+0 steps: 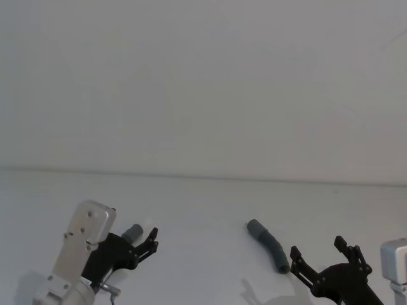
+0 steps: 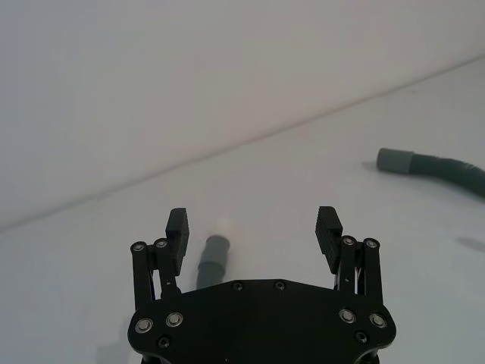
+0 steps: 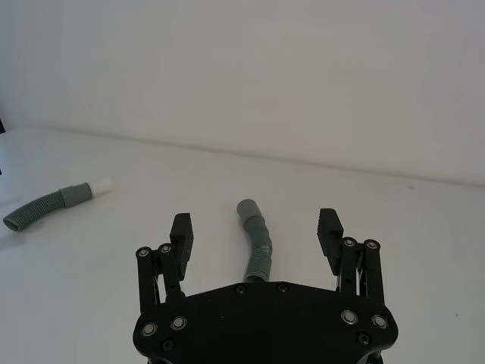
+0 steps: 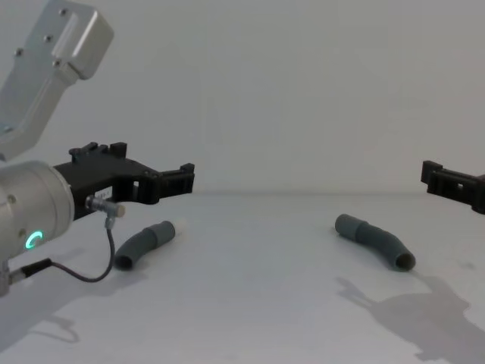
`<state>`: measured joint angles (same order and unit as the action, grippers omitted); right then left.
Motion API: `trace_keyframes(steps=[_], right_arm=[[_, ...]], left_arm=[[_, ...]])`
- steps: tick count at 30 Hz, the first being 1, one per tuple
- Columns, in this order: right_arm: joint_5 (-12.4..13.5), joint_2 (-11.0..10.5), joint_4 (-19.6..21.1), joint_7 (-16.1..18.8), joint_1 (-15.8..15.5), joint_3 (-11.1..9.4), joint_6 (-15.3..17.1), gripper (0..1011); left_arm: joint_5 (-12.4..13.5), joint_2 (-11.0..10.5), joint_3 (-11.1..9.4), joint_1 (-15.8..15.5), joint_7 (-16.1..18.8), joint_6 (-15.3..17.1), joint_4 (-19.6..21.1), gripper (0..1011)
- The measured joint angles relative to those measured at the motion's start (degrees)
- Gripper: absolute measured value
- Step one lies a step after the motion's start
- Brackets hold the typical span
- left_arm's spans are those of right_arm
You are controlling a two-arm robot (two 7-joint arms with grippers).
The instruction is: Use both hands to pick up one end of the pipe from the table, align the ends, and insert them.
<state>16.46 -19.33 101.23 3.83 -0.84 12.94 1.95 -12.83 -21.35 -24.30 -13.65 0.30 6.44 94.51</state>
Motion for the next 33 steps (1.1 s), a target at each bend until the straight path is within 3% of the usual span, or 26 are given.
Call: trace_keyframes(steps=[9,19,25,33], right_arm=[[0.0,0.0,0.0,0.0,0.0,0.0,0.0,1001],[0.0,0.0,0.0,0.0,0.0,0.0,0.0,1001],[0.0,0.0,0.0,0.0,0.0,0.0,0.0,1002],[0.0,0.0,0.0,0.0,0.0,0.0,0.0,1002]], left_arm=[[-2.3,0.2,2.4,-1.1,0.8,9.4,1.8,1001],[-5.0,-0.4,4.6,-4.5,-0.4,20.7,1.4,1002],[-6.0,-0.8,4.7,-7.3,-2.7,24.9,-1.1,1001],[-6.6,-1.0,3.7,-11.0,-6.0,28.0,-5.1,1001]])
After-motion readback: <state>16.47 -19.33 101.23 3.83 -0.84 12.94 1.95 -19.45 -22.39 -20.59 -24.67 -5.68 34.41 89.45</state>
